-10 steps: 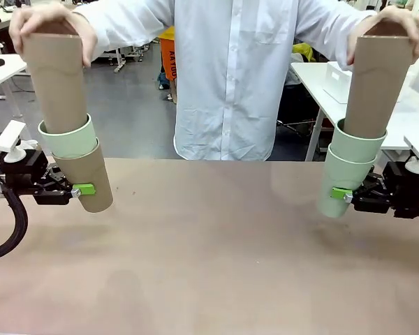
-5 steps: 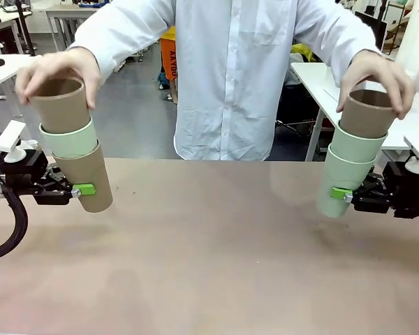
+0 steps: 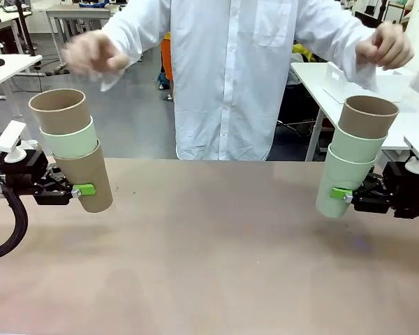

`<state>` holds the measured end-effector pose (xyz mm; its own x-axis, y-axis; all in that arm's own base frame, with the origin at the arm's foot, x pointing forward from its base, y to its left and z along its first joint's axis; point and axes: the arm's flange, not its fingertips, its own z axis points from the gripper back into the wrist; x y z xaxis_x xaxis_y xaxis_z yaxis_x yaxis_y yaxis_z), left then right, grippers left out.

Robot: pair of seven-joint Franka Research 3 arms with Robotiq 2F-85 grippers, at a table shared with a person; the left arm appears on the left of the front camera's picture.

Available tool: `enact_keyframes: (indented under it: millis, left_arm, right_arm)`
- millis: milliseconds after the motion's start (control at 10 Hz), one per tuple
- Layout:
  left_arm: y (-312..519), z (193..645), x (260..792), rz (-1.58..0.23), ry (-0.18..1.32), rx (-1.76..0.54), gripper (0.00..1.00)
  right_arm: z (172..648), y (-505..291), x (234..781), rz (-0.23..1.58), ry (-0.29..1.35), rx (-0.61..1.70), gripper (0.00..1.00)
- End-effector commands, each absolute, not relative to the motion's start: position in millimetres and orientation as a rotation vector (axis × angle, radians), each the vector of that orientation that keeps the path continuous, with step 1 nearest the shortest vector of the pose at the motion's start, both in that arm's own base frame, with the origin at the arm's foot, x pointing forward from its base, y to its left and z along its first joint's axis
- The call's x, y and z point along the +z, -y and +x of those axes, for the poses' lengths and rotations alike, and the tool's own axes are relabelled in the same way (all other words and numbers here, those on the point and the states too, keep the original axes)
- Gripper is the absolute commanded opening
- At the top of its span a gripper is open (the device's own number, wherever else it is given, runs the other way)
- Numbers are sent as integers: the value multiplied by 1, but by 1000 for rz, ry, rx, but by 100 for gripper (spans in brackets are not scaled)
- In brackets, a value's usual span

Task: Stack the cups and store them in the basket.
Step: Place the stack of Reusable plastic cups into the Pantry Basket.

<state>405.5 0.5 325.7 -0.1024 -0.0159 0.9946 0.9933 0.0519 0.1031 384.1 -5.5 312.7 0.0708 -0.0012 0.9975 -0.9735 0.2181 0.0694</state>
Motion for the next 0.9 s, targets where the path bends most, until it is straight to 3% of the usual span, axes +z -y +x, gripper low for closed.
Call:
enact_keyframes:
  millis: [0,800]
  left_arm:
    - [2,406,330,-1107,1322,-1246,85]
    - [2,406,330,-1107,1322,-1246,85]
  right_arm:
    - [385,4,317,1065,1255,1007,85]
    - [385,4,317,1065,1255,1007,85]
